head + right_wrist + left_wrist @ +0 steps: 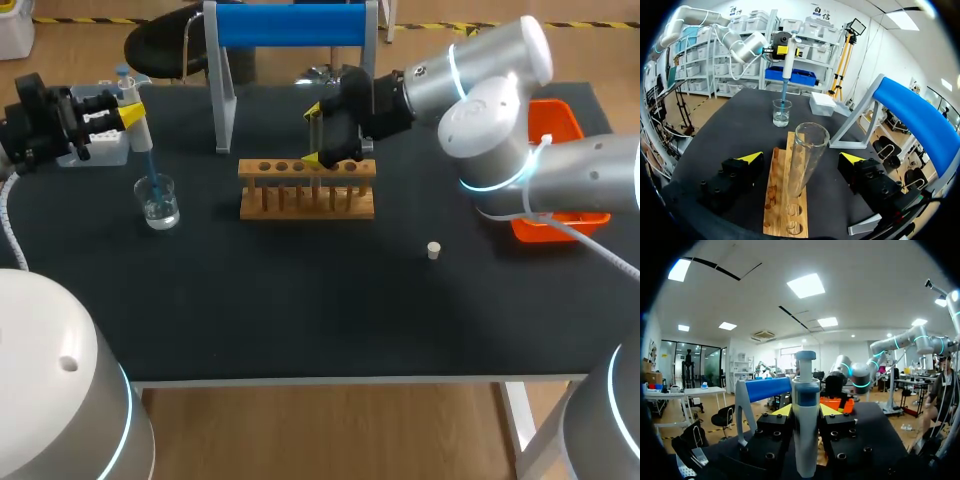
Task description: Invert the test tube, pick up the pipette, mount the tip to pipette, aspirate from beaker and dispense into the tube, eject the tip, return the pipette, and cap with the stopper.
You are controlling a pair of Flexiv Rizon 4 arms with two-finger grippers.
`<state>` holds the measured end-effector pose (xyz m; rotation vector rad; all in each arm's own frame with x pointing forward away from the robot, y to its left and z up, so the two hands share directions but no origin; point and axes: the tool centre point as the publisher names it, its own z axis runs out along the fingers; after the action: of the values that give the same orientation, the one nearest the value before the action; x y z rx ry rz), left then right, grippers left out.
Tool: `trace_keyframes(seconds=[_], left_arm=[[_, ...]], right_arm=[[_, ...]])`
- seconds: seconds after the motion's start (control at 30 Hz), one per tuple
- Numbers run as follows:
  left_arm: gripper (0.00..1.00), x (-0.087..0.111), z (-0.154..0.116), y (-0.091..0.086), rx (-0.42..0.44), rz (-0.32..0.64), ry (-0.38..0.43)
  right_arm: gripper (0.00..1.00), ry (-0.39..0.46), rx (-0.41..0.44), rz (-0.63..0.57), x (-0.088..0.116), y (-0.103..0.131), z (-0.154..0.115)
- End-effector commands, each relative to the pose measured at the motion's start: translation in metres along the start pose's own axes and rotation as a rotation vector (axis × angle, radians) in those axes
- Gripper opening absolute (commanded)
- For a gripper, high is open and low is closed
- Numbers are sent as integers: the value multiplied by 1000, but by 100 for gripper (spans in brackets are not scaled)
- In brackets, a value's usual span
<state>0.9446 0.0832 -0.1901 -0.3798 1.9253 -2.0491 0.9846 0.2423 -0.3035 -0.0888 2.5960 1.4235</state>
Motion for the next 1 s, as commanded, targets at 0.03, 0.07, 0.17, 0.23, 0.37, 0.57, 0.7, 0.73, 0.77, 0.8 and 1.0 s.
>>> trace_keyframes(seconds=[0.03, 0.07, 0.17, 0.23, 0.37, 0.57, 0.7, 0.73, 0.77, 0.8, 1.0], left_arm=[[0, 0, 0, 0, 0, 1, 1], [0, 0, 0, 0, 0, 1, 1], [0, 0, 0, 0, 0, 1, 1], [0, 0, 0, 0, 0, 1, 1], [0, 0, 0, 0, 0, 1, 1], [0, 3, -1, -9, -4, 17, 3], [0, 6, -1, -19, -13, 39, 7], [0, 8, 0, -23, -14, 53, 10], [0, 9, 0, -26, -11, 59, 10], [0, 10, 1, -29, -15, 66, 11], [0, 17, 7, -49, -24, 94, 22]], right_arm=[[100, -1, 2, 0, 1, 0, -1], [100, -1, 2, 0, 1, 0, -1], [100, -1, 2, 0, 1, 0, -1], [100, -1, 2, 0, 1, 0, -1], [100, -1, 2, 0, 1, 0, -1], [100, -1, 2, 0, 1, 0, -1], [100, -1, 2, 0, 1, 0, -1], [100, -1, 2, 0, 1, 0, -1], [100, -1, 2, 0, 1, 0, -1], [100, -1, 2, 0, 1, 0, -1], [100, -1, 2, 0, 1, 0, -1]])
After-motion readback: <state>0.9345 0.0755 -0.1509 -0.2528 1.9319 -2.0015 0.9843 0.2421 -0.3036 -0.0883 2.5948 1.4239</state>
